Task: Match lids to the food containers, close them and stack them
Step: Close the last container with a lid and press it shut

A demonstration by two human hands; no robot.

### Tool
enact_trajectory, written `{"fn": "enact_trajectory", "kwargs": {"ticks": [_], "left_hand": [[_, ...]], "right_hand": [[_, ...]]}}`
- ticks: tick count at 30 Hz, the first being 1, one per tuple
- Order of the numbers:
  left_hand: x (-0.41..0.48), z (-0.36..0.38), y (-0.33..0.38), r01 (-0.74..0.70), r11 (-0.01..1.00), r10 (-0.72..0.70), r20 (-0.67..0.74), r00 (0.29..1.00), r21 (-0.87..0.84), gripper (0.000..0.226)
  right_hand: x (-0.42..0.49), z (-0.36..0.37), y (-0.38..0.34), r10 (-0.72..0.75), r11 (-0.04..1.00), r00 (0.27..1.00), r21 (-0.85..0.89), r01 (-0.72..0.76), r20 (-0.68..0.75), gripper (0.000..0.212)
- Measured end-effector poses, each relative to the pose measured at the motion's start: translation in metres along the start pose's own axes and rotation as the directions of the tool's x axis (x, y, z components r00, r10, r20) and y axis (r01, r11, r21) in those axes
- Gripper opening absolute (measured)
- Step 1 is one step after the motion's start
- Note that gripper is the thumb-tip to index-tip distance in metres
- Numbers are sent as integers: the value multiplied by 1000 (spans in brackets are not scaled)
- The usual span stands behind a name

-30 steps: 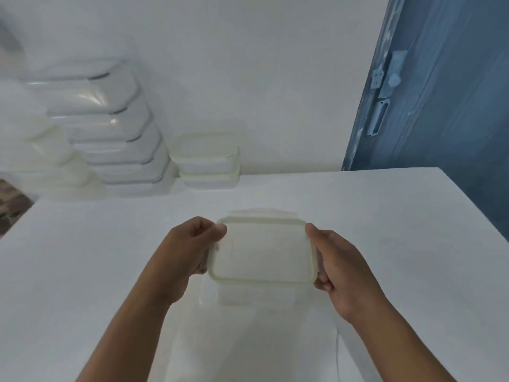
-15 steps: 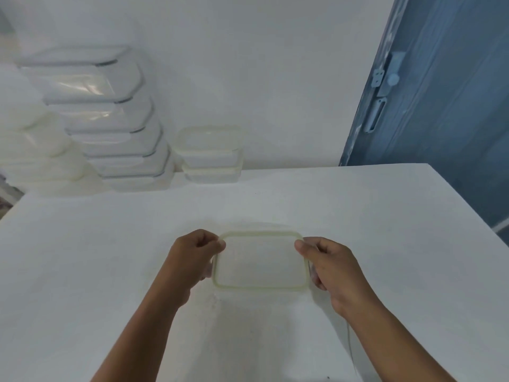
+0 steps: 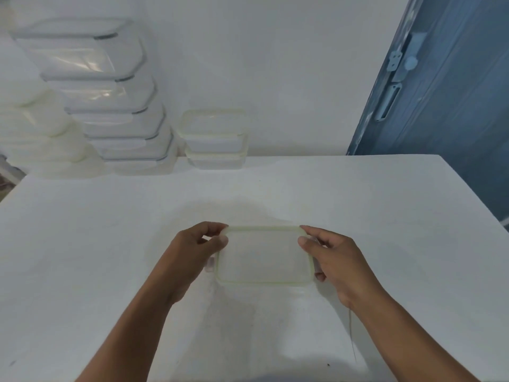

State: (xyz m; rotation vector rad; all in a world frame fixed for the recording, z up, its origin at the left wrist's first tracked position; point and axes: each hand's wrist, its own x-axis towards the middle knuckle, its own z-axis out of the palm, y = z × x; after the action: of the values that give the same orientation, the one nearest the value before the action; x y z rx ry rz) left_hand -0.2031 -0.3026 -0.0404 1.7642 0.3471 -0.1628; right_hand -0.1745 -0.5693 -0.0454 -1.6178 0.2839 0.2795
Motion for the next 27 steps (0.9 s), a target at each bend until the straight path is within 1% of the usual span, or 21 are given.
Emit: {"fn": "enact_trajectory", "kwargs": {"ticks": [3,6,8,10,12,14,15,17,18,20,22,24,26,27], "left_hand": [[0,1,1,-6,1000,6,7,1000,-10,18],[-4,7,4,-7,1000,7,-27,1000,-5,19],[-6,7,4,-15,1000,15,-49,999,4,18],[-5,4,3,-24,999,26,-62,998,40,17],[-5,0,6,-54,989,65,-71,995,137,23],[-6,-5,11,-150,940,185,-90,979,307,42],[-7,-8,15,-215,898,266,-85,960,383,52],[-13,-9,22,-337,786,395,-3,919,518,67],[-15,-8,25,-391,713,433,74,898,582,74],[-18,-3,26,-476,563,424,258,868,675,89],[-16,2,22,-549,426,340,436,834,719,100],[-15,5,15,-595,311,242,543,804,741,106],[-15,6,9,-615,251,206,579,789,748,109],[-16,6,8,-623,238,209,587,782,745,112]], "right_hand": [[1,-1,-2,2,999,999,-33,-1,35,23],[1,-3,-5,-17,997,998,-78,22,66,19],[3,-8,-7,-27,993,995,-112,38,93,20],[8,-12,-12,-38,979,994,-195,58,103,26],[12,-16,-18,-93,930,993,-350,113,73,36],[13,-19,-28,-220,836,974,-503,221,63,46],[12,-19,-33,-296,782,951,-548,298,95,51],[6,-19,-41,-409,658,881,-592,465,238,65],[2,-17,-45,-415,586,846,-613,529,334,74],[-5,-12,-45,-338,426,782,-656,623,524,89],[-8,-8,-42,-210,282,724,-668,688,657,107],[-8,-8,-34,-59,150,702,-689,709,709,122],[-5,-9,-25,-5,18,687,-687,727,727,133],[-4,-10,-23,-2,-20,685,-685,728,729,135]]}}
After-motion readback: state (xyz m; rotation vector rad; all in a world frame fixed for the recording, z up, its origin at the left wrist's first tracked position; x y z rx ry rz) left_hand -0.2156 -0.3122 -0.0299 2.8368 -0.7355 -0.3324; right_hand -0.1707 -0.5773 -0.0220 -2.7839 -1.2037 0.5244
